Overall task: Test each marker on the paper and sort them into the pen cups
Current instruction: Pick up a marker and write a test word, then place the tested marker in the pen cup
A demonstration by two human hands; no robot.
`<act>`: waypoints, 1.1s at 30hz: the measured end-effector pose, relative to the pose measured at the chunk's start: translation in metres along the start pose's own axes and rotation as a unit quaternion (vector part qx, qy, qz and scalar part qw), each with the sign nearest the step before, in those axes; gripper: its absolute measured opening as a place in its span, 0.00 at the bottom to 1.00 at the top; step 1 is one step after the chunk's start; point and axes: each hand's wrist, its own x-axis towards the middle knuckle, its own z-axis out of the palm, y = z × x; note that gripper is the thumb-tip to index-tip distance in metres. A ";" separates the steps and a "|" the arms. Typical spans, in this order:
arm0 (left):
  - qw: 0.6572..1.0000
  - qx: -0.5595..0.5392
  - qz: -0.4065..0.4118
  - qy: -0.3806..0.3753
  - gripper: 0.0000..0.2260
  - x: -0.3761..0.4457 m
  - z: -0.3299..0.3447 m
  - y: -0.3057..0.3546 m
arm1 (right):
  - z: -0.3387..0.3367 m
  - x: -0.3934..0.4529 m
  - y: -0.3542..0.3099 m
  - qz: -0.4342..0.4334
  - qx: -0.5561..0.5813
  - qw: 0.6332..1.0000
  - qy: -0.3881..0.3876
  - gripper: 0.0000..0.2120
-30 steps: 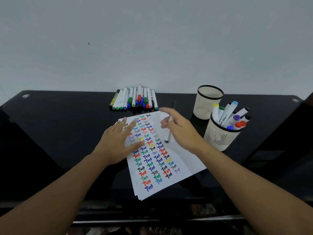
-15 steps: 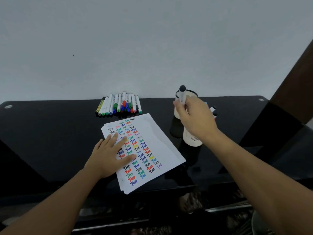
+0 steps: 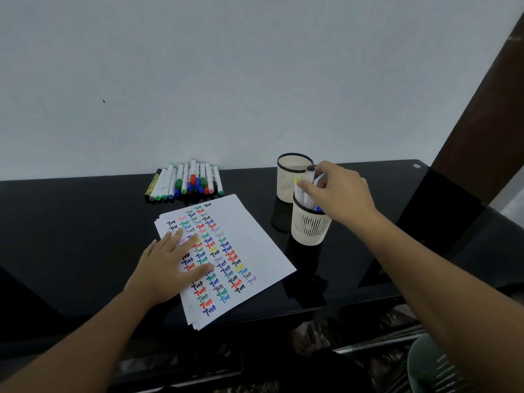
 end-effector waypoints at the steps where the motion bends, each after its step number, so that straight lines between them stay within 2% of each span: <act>1: 1.000 0.000 0.000 0.000 0.47 0.000 0.000 0.000 | 0.001 0.000 0.001 0.003 0.013 1.000 0.004 0.13; 11: 1.000 -0.012 -0.003 -0.002 0.48 0.001 -0.001 0.000 | 0.003 -0.003 -0.007 -0.038 -0.016 0.998 0.043 0.10; 17: 0.999 -0.036 -0.016 -0.013 0.51 0.007 -0.009 0.000 | 0.022 -0.001 -0.038 -0.144 0.002 0.989 0.037 0.09; 22: 0.998 -0.045 -0.045 0.002 0.46 0.021 -0.028 -0.011 | 0.068 0.004 -0.069 -0.228 0.028 0.972 -0.045 0.07; 25: 0.999 0.005 -0.051 -0.016 0.46 0.029 -0.032 -0.023 | 0.109 0.013 -0.076 -0.199 0.043 0.971 -0.125 0.07; 28: 0.999 0.010 -0.046 -0.023 0.45 0.028 -0.021 -0.035 | 0.145 0.030 -0.075 -0.152 0.035 0.970 -0.185 0.11; 33: 0.999 -0.012 -0.042 0.019 0.44 0.028 -0.012 -0.039 | 0.190 0.067 -0.073 -0.113 -0.003 0.969 -0.221 0.14</act>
